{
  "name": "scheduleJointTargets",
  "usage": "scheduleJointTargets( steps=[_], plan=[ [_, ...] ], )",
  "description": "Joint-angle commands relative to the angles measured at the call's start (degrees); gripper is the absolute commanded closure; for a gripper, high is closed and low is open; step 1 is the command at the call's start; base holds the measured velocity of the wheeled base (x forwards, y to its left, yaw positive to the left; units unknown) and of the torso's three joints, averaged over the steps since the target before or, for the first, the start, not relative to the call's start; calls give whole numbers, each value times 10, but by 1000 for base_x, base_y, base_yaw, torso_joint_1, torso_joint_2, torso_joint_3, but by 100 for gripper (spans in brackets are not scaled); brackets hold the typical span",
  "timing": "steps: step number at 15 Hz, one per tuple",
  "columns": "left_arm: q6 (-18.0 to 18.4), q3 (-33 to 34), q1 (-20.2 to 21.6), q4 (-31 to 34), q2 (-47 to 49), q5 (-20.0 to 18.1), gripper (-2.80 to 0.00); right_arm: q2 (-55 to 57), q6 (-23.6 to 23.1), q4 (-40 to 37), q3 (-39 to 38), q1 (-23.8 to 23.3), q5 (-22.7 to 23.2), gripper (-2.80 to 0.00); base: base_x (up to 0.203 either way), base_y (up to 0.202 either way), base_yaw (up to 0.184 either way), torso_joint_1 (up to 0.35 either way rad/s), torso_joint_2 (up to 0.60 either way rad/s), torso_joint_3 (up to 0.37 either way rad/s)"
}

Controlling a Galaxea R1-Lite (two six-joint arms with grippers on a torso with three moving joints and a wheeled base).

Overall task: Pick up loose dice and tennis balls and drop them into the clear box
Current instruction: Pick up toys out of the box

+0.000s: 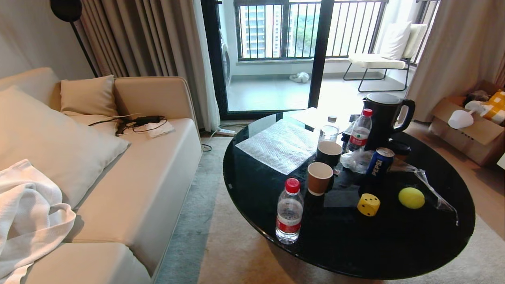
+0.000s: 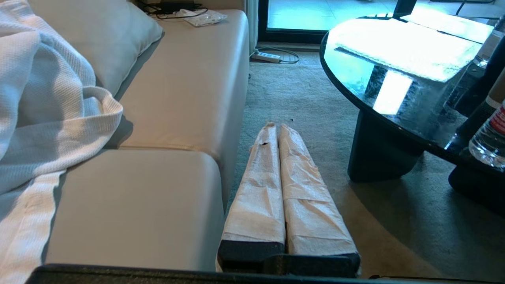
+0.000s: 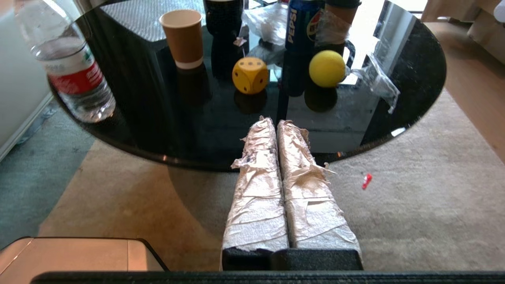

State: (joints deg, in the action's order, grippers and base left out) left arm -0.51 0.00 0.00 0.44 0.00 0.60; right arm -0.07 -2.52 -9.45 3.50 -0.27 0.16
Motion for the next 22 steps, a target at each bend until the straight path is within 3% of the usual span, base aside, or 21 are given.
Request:
scheduleJointTargets(
  steps=[1,6,22],
  plan=[
    [0,1,0,0,0,0,0,0,0,0,0,0,0,0,181,0,-3,2,1,2],
    [0,1,0,0,1,0,0,0,0,0,0,0,0,0,157,0,-2,1,2,2],
    [-1,1,0,0,0,0,0,0,-1,-1,0,0,1,0,0,0,0,0,0,-7]
  ],
)
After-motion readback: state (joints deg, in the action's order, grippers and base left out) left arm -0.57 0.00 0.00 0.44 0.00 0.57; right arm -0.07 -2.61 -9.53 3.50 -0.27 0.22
